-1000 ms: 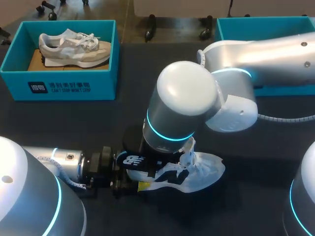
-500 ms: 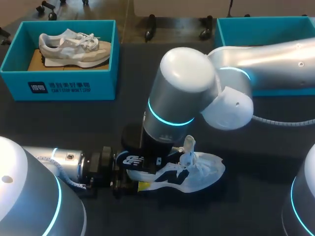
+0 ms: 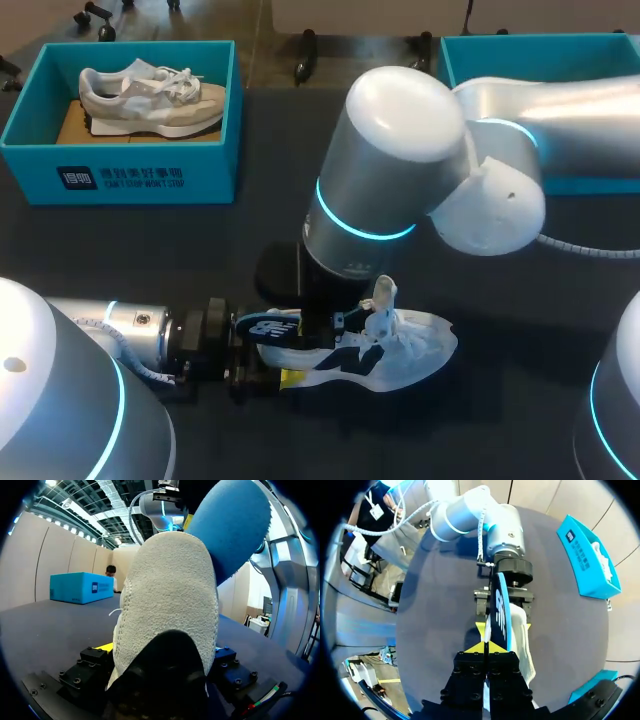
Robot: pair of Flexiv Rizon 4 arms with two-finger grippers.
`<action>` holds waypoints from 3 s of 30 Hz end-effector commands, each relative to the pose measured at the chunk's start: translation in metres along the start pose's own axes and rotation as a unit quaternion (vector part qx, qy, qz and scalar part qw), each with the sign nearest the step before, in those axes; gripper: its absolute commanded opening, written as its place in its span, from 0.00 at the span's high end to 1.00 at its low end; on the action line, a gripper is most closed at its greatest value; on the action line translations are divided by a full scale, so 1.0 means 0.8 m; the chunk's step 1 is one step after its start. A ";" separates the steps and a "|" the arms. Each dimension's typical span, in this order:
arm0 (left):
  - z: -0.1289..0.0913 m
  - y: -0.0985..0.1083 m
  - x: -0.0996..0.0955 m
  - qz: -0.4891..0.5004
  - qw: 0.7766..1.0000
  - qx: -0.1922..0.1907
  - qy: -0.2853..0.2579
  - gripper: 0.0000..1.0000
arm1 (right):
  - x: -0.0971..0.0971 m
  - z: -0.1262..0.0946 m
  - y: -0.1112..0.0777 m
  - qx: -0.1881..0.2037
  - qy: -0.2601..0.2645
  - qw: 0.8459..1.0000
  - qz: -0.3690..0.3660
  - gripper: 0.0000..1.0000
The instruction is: Take the shoe out of the shoebox, open the shoe tongue, remove and reinsert the insole, then place the shoe into the shoebox
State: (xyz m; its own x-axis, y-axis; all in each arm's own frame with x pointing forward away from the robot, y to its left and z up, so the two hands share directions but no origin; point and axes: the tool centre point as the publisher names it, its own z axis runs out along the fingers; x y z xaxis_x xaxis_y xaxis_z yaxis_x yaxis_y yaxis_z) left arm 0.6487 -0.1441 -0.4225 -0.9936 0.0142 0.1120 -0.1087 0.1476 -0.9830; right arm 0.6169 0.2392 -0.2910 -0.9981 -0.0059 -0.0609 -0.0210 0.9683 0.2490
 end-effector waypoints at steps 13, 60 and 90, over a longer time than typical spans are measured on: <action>0.001 0.003 0.000 0.000 1.000 0.001 -0.001 1.00 | -0.002 -0.034 -0.022 -0.001 -0.038 0.999 0.018 0.55; 0.001 0.003 0.000 0.000 1.000 0.001 -0.001 1.00 | -0.029 0.047 -0.015 -0.034 0.085 0.996 -0.004 0.56; 0.001 0.003 0.000 0.000 1.000 0.001 -0.001 1.00 | -0.030 0.044 0.000 -0.080 0.144 0.984 -0.066 1.00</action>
State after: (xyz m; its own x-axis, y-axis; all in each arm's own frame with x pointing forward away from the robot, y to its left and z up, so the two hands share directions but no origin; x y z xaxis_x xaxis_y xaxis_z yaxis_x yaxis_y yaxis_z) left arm 0.6487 -0.1440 -0.4225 -0.9936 0.0142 0.1120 -0.1087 0.1477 -0.9830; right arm 0.6411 0.2490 -0.3250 -0.9637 -0.2128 0.1611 -0.1330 0.9061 0.4017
